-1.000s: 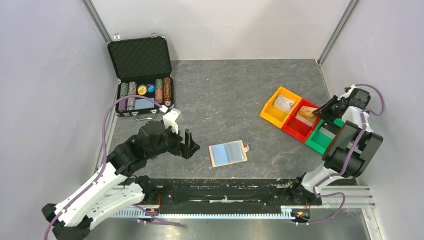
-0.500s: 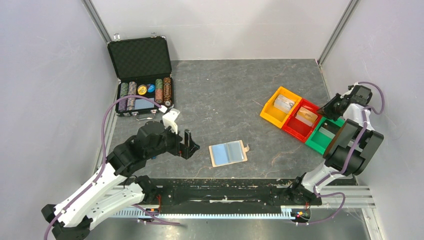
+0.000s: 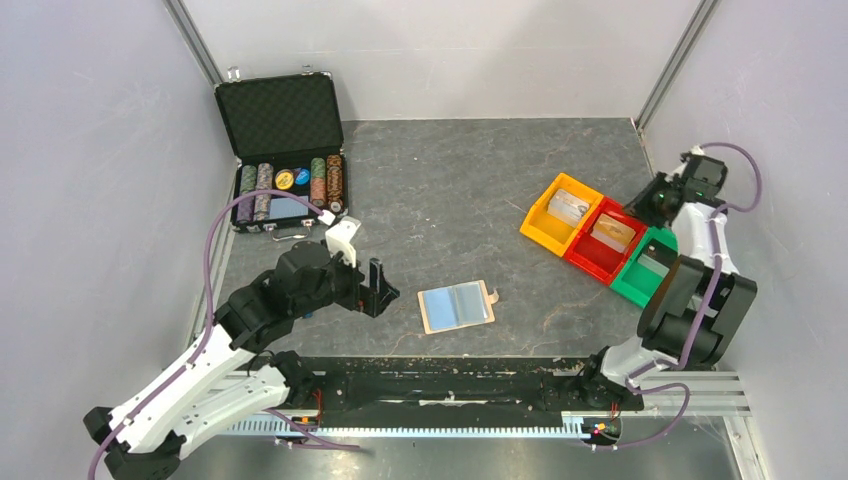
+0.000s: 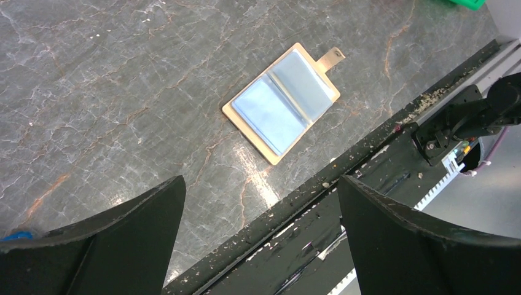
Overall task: Take the credit cards out of the card holder
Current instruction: Place the credit card in the storage box, then remove the credit card from the card holder.
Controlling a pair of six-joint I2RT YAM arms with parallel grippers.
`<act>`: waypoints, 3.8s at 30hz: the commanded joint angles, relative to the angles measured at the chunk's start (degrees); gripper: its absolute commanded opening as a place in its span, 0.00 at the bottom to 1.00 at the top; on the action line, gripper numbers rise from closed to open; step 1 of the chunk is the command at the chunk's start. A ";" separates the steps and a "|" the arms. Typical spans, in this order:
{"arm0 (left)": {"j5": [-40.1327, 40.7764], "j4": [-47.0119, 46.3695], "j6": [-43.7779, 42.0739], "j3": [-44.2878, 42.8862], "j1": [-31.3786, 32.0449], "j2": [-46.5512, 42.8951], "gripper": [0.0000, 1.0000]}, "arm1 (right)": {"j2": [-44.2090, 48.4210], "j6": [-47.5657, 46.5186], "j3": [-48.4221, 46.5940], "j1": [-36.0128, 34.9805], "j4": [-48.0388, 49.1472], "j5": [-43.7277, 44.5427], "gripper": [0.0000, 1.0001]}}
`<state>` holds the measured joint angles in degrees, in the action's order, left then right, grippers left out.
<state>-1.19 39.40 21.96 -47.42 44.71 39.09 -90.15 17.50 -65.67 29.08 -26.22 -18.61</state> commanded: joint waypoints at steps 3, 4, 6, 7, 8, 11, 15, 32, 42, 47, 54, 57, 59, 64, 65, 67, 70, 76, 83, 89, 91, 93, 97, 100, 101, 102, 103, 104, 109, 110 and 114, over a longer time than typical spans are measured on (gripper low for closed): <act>3.12 0.15 -1.59 0.03 -0.06 0.75 1.00 | 9.41 0.54 0.94 -13.53 1.84 3.65 0.21; 3.42 0.15 -1.50 0.00 -0.06 0.62 1.00 | 10.52 0.37 1.99 -15.83 2.21 3.79 0.22; 4.20 0.15 -1.39 0.12 -0.11 0.26 1.00 | 13.54 0.80 5.12 -19.64 2.82 4.92 0.22; 4.76 0.15 -1.32 0.13 -0.06 0.22 1.00 | 15.13 0.82 7.24 -21.88 3.85 5.10 0.23; 5.13 0.20 -1.30 0.12 -0.07 0.03 1.00 | 17.19 1.11 10.02 -23.70 5.20 5.29 0.23; 6.21 0.15 -1.09 0.37 -0.06 0.10 1.00 | 22.35 2.63 18.44 -29.65 8.99 5.25 0.23; 7.22 0.29 -0.26 0.83 -0.04 1.05 1.00 | 28.02 4.26 26.71 -38.19 12.18 5.67 0.24; -3.45 -15.20 13.32 10.49 -0.07 7.48 0.95 | 39.39 11.75 44.46 -64.47 27.33 10.69 0.26; -7.51 -36.49 18.88 16.87 -0.06 18.38 0.33 | 35.40 11.04 43.14 -69.35 27.84 11.31 0.28; -11.18 -44.55 20.57 18.57 -0.06 23.56 0.22 | 34.19 11.02 44.37 -70.17 29.51 12.16 0.29; -13.11 -52.19 22.31 21.14 -0.06 31.83 0.14 | 30.14 8.88 43.88 -70.13 29.63 13.62 0.33; -13.54 -53.91 21.83 21.49 -0.06 34.75 0.14 | 29.02 8.48 43.85 -70.13 29.54 14.70 0.34; -14.13 -54.50 21.51 21.45 -0.06 36.63 0.14 | 28.62 8.31 44.12 -70.13 29.47 15.68 0.35; -14.41 -55.12 20.72 22.07 -0.06 40.16 0.13 | 26.46 8.50 44.91 -70.13 30.49 15.47 0.36; -14.14 -55.68 20.72 22.52 -0.06 40.47 0.13 | 25.83 8.60 45.00 -70.13 30.76 15.25 0.36; -13.94 -57.30 20.94 23.69 -0.06 41.09 0.12 | 24.91 8.59 45.06 -70.10 31.13 14.89 0.36; -14.45 -58.41 21.03 24.30 -0.06 42.26 0.12 | 24.22 8.82 45.53 -70.21 31.90 14.79 0.36; -15.59 -59.81 21.11 24.72 -0.06 43.95 0.12 | 22.78 9.39 46.03 -70.30 34.04 13.80 0.35; -16.23 -59.79 21.02 24.57 -0.06 44.51 0.11 | 20.94 9.02 44.32 -70.39 34.77 11.39 0.20; -16.44 -58.28 21.05 24.22 -0.04 43.69 0.12 | 24.55 10.43 43.90 -70.39 36.49 7.79 0.00; -16.01 -57.75 20.79 24.26 -0.03 43.35 0.13 | 26.31 11.84 44.47 -70.39 38.74 6.02 0.00; -15.82 -57.26 20.55 24.07 -0.10 43.58 0.13 | 27.43 13.05 44.95 -70.48 41.16 4.35 0.00; -15.99 -57.11 20.67 23.78 -0.06 43.90 0.14 | 27.31 15.43 45.68 -70.89 45.55 0.80 0.00; -15.58 -57.06 20.67 24.03 -0.08 43.68 0.14 | 26.01 16.46 46.32 -71.48 47.26 0.47 0.08; -15.57 -56.91 20.72 24.00 -0.02 43.61 0.14 | 25.55 16.62 46.41 -71.53 47.22 0.78 0.10; -15.77 -56.67 20.72 23.95 -0.06 43.38 0.15 | 24.97 16.86 46.55 -71.68 47.43 0.87 0.13; -15.82 -56.45 20.80 23.95 -0.13 43.10 0.15 | 24.47 16.98 46.63 -71.78 47.63 0.85 0.14; -15.77 -56.23 20.89 24.08 -0.06 42.77 0.16 | 24.00 17.15 46.74 -71.97 47.90 0.88 0.16; -15.09 -54.23 20.77 23.86 -0.04 40.44 0.19 | 22.86 17.46 46.55 -72.58 48.32 1.36 0.21; -14.92 -53.81 20.76 23.86 -0.02 39.77 0.20 | 22.72 17.49 46.38 -72.76 48.13 1.58 0.22; -14.54 -52.39 20.85 23.80 -0.06 37.81 0.27 | 22.94 16.99 46.08 -72.94 46.26 3.35 0.30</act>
<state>-16.64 -15.18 42.37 -23.38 44.71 79.59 -67.20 34.68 -19.18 -43.44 19.25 -16.69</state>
